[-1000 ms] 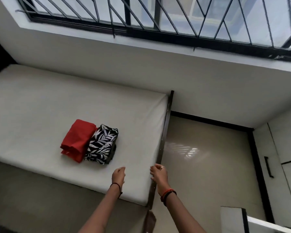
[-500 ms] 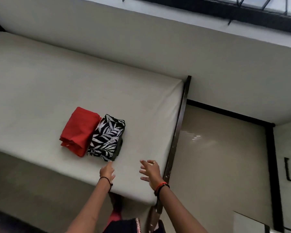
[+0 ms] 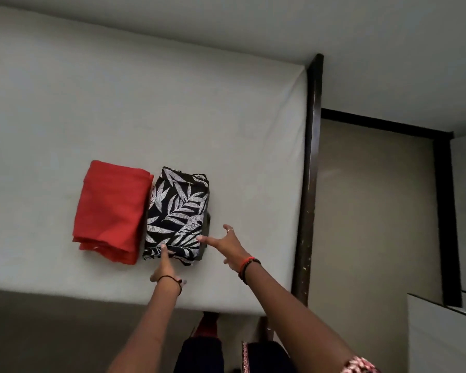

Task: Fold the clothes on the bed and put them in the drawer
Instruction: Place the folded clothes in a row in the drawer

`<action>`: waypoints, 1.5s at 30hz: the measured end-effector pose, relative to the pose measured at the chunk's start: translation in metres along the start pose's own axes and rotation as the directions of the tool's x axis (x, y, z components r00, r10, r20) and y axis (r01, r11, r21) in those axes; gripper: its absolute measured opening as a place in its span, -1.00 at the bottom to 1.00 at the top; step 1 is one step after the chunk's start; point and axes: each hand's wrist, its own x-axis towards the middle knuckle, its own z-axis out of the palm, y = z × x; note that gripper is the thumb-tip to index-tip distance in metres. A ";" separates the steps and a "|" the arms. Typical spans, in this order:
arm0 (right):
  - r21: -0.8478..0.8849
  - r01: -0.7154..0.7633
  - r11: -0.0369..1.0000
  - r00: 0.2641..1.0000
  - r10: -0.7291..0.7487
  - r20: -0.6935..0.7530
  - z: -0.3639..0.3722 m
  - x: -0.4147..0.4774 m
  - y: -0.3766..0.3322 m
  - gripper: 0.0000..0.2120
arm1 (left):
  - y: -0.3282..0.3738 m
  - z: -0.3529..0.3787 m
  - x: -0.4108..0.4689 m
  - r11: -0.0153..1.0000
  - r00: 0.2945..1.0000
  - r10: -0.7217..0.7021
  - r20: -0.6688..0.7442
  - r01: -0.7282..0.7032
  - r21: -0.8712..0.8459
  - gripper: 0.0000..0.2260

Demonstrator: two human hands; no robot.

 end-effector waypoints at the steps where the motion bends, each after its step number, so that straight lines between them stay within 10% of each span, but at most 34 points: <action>1: 0.009 0.009 1.000 1.000 -0.009 -0.005 0.005 0.009 -0.002 0.03 | 0.006 0.002 0.009 0.999 1.000 0.011 0.023 -0.010 -0.038 -0.06; 13: 0.221 0.073 0.972 0.996 -0.058 -0.071 0.051 0.098 -0.001 -0.14 | 0.033 0.011 0.069 0.995 0.931 0.036 0.363 0.001 -0.101 -0.42; 18: 0.224 0.057 0.973 0.985 -0.091 0.144 0.046 0.101 -0.006 -0.49 | 0.039 0.005 0.064 0.996 0.888 0.005 0.460 0.035 -0.078 -0.56; 27: 0.353 -0.036 0.935 0.967 -0.057 0.249 0.009 0.077 -0.013 -0.45 | 0.021 0.007 0.020 0.995 0.777 -0.018 0.629 0.073 -0.062 -0.63; 36: 0.446 0.045 0.894 0.972 -0.141 0.186 -0.093 -0.022 -0.019 -0.62 | 0.006 -0.009 -0.043 0.785 0.550 -0.252 0.796 -0.364 0.501 -0.25; 40: 0.458 0.096 0.884 0.972 -0.183 0.149 -0.153 -0.096 -0.020 -0.50 | -0.007 0.001 -0.086 0.575 0.609 -0.228 0.759 -0.545 0.610 -0.82; 45: 0.482 0.121 0.868 0.977 -0.190 0.096 -0.218 -0.174 -0.003 -0.30 | -0.047 0.046 -0.204 0.746 0.472 -0.251 0.845 -0.462 0.480 -0.39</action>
